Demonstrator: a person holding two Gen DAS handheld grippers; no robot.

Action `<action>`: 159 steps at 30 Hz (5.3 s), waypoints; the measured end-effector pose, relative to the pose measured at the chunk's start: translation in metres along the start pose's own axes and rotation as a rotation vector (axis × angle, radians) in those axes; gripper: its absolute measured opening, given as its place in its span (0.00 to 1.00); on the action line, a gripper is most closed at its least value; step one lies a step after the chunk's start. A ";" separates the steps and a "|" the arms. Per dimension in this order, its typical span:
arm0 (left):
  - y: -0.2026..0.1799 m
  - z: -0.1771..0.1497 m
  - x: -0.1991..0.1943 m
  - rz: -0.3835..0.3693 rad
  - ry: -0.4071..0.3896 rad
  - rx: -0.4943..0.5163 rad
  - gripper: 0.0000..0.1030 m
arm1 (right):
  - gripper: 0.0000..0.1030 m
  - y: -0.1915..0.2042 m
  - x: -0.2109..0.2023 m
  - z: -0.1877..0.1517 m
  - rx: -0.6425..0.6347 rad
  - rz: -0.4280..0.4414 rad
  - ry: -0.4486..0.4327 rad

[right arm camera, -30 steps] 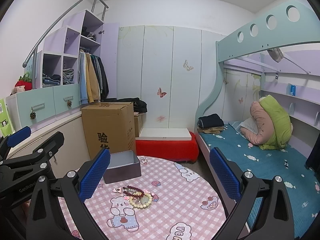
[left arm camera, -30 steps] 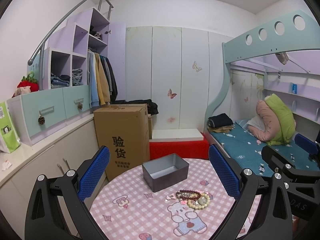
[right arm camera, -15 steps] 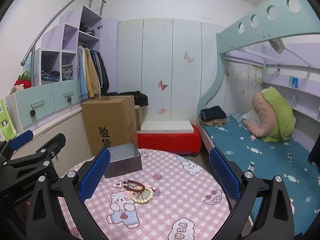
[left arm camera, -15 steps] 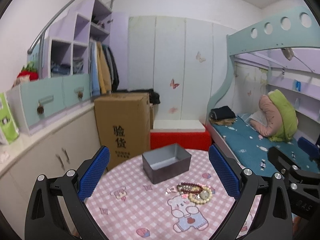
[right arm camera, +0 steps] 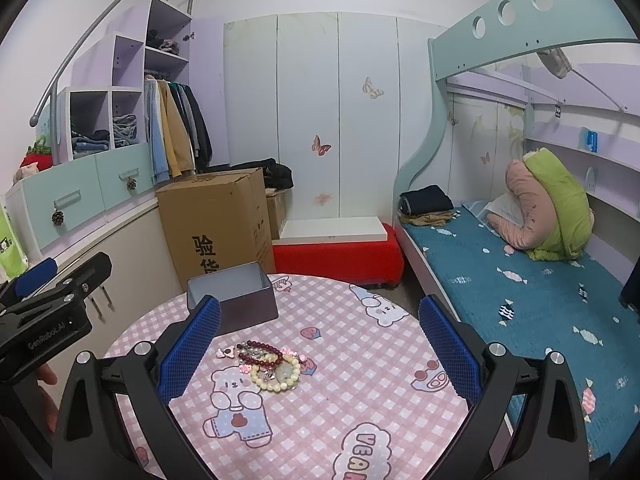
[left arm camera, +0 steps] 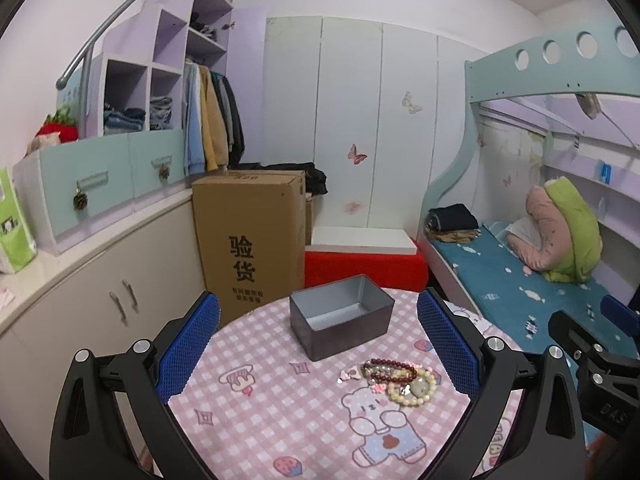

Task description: Organize jewelry

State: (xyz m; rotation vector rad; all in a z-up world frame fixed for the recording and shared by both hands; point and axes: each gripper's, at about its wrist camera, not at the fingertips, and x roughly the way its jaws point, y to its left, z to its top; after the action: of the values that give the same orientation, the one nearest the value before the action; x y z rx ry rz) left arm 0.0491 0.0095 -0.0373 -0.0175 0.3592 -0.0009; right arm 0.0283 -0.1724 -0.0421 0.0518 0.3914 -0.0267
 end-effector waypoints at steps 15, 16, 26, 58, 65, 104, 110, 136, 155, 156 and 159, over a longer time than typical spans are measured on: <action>-0.002 -0.004 0.007 -0.078 -0.043 0.020 0.93 | 0.94 0.000 0.018 -0.004 0.003 0.006 0.024; -0.002 -0.007 0.009 -0.098 -0.038 0.021 0.93 | 0.94 -0.001 0.020 -0.006 0.002 0.007 0.030; -0.014 -0.077 0.080 -0.077 0.331 0.136 0.93 | 0.94 -0.015 0.072 -0.055 -0.029 -0.025 0.240; -0.042 -0.084 0.201 -0.098 0.533 0.083 0.66 | 0.94 -0.026 0.169 -0.083 0.009 0.090 0.425; -0.037 -0.091 0.215 -0.109 0.582 0.039 0.43 | 0.94 -0.030 0.176 -0.084 0.019 0.100 0.433; 0.017 -0.108 0.182 -0.235 0.621 -0.006 0.10 | 0.94 -0.018 0.176 -0.096 0.025 0.143 0.474; -0.004 -0.095 0.168 -0.314 0.563 0.045 0.36 | 0.94 -0.015 0.172 -0.099 0.026 0.142 0.480; -0.078 -0.098 0.211 -0.396 0.593 0.247 0.10 | 0.94 -0.049 0.181 -0.102 0.098 0.136 0.486; -0.007 -0.033 0.145 -0.467 0.422 0.078 0.08 | 0.77 -0.011 0.202 -0.092 0.126 0.225 0.539; -0.002 -0.029 0.141 -0.478 0.415 0.064 0.08 | 0.69 -0.010 0.203 -0.093 0.128 0.227 0.549; 0.006 -0.023 0.132 -0.496 0.396 0.051 0.08 | 0.59 -0.007 0.204 -0.093 0.127 0.224 0.563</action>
State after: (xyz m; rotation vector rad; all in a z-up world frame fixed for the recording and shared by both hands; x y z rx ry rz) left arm 0.1646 0.0149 -0.1054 -0.0555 0.7430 -0.5100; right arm 0.1813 -0.1772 -0.2058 0.2314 0.9443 0.1883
